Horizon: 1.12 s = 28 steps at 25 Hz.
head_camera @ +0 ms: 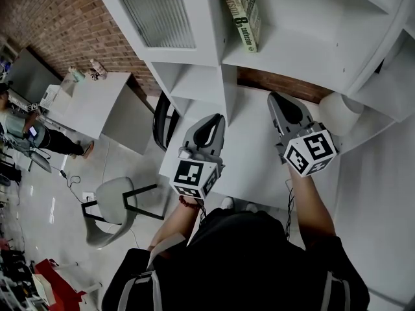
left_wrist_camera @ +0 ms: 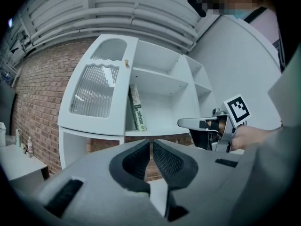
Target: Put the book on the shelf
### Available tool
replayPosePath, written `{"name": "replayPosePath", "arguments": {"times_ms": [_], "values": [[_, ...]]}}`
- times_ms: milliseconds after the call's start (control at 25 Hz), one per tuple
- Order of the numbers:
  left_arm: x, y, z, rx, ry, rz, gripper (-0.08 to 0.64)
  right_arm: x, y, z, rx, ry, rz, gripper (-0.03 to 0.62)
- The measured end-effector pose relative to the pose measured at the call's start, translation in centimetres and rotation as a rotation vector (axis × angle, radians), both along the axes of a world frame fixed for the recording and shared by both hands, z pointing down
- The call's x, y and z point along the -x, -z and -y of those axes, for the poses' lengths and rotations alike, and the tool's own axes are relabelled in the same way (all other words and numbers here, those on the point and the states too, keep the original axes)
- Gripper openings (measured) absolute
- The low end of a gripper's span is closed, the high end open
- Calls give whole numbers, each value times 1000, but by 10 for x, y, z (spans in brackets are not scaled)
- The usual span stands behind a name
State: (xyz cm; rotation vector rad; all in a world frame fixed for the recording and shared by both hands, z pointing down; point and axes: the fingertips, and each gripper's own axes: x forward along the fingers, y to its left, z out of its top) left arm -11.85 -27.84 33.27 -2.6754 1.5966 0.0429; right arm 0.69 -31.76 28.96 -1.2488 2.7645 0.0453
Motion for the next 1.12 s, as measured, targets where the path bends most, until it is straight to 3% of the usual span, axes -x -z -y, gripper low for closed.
{"name": "replayPosePath", "arguments": {"times_ms": [760,1120], "values": [[-23,-39,-20,73,-46,10,35,-21,-70,-36,150,5,9,35],[-23,-55,-27,129,-21,-8,35,-37,-95,-45,214,-5,53,35]]}}
